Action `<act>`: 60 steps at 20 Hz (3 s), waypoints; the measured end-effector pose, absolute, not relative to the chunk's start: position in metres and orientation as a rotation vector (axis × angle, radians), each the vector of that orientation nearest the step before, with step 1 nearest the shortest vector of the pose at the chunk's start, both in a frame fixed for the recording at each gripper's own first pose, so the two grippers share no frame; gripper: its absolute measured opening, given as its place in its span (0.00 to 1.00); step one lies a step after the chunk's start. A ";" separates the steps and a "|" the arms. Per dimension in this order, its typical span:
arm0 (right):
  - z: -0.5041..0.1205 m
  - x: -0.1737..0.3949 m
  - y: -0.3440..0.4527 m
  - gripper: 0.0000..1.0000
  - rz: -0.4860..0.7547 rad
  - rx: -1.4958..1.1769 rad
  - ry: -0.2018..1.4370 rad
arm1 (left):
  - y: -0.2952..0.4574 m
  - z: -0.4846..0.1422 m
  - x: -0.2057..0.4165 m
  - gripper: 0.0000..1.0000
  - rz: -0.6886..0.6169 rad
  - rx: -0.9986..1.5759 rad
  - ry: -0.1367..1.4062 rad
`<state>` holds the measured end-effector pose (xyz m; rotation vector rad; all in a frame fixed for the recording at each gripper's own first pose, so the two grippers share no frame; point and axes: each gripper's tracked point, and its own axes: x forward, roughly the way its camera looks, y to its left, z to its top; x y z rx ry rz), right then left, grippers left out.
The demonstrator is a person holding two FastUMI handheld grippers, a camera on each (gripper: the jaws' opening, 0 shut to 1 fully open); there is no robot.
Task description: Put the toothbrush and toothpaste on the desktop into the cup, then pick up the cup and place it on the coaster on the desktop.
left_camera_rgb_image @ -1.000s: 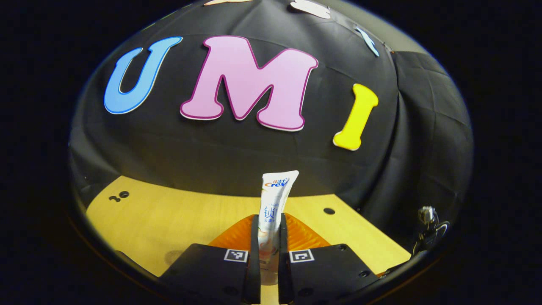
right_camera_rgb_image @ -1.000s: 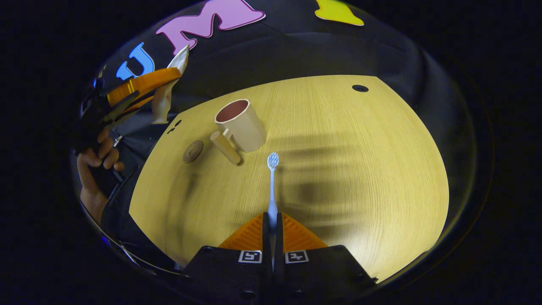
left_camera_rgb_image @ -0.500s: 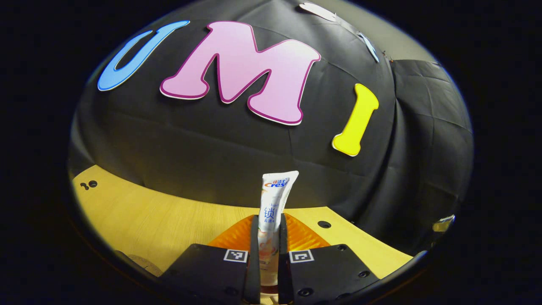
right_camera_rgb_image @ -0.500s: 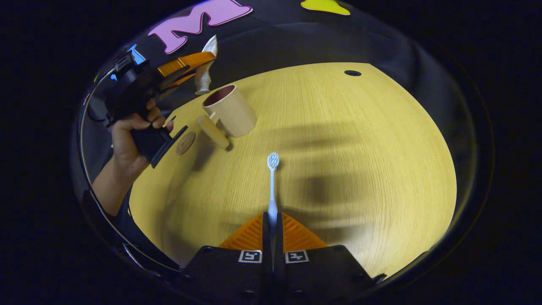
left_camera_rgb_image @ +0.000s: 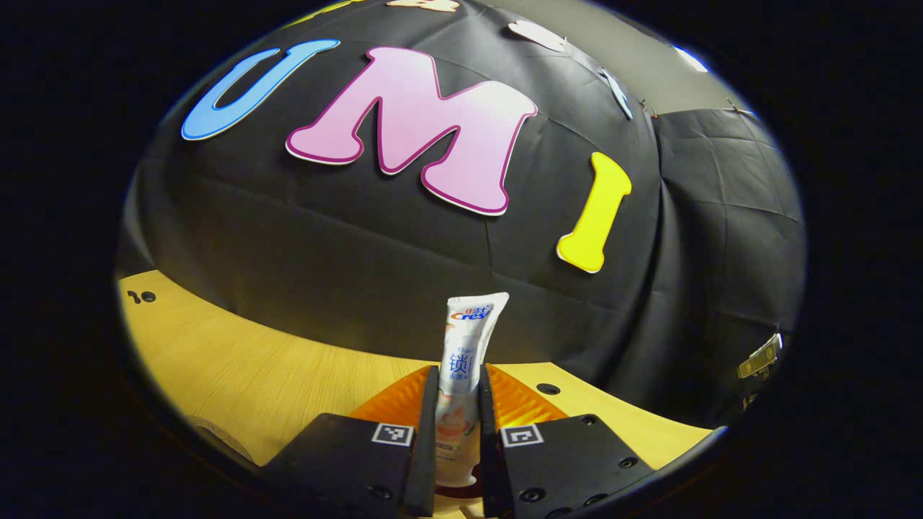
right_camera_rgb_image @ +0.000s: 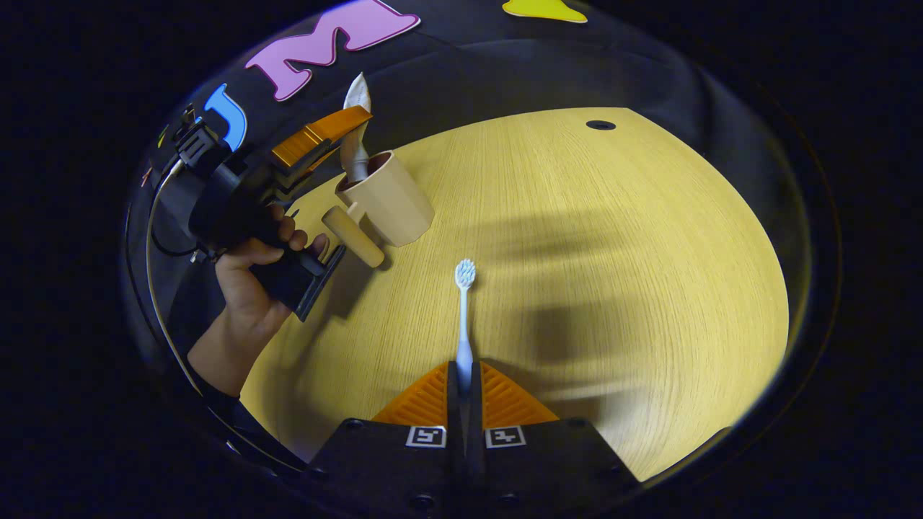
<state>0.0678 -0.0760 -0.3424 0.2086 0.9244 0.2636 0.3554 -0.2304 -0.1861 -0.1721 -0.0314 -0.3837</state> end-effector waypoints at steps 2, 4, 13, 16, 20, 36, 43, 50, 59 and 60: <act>-0.340 0.078 -0.072 0.05 0.260 0.241 0.909 | -0.232 -0.183 0.351 0.34 -0.395 -0.164 -0.056; -0.336 0.093 -0.069 0.05 0.252 0.257 0.883 | -0.232 -0.185 0.346 0.50 -0.401 -0.143 -0.060; -0.254 0.161 -0.055 0.05 0.277 0.275 0.657 | -0.175 -0.164 0.276 0.90 -0.279 -0.189 -0.049; -0.220 0.188 -0.032 0.05 0.324 0.278 0.551 | -0.141 -0.179 0.256 0.90 -0.190 -0.225 0.001; -0.182 0.221 -0.008 0.05 0.352 0.294 0.424 | -0.111 -0.193 0.238 0.90 -0.123 -0.278 0.044; -0.170 0.306 0.022 0.05 0.367 0.301 0.058 | -0.079 -0.248 0.172 0.90 -0.035 -0.294 0.233; -0.200 0.309 0.012 0.05 0.346 0.225 0.039 | -0.076 -0.253 0.177 0.90 -0.033 -0.294 0.233; -0.222 0.287 0.015 0.11 0.370 0.207 0.061 | -0.090 -0.268 0.180 0.90 -0.056 -0.295 0.269; -0.225 0.246 0.008 0.67 0.376 0.204 0.130 | -0.086 -0.267 0.178 0.90 -0.048 -0.291 0.269; -0.222 0.245 0.008 0.83 0.372 0.202 0.144 | -0.085 -0.265 0.177 0.90 -0.046 -0.292 0.267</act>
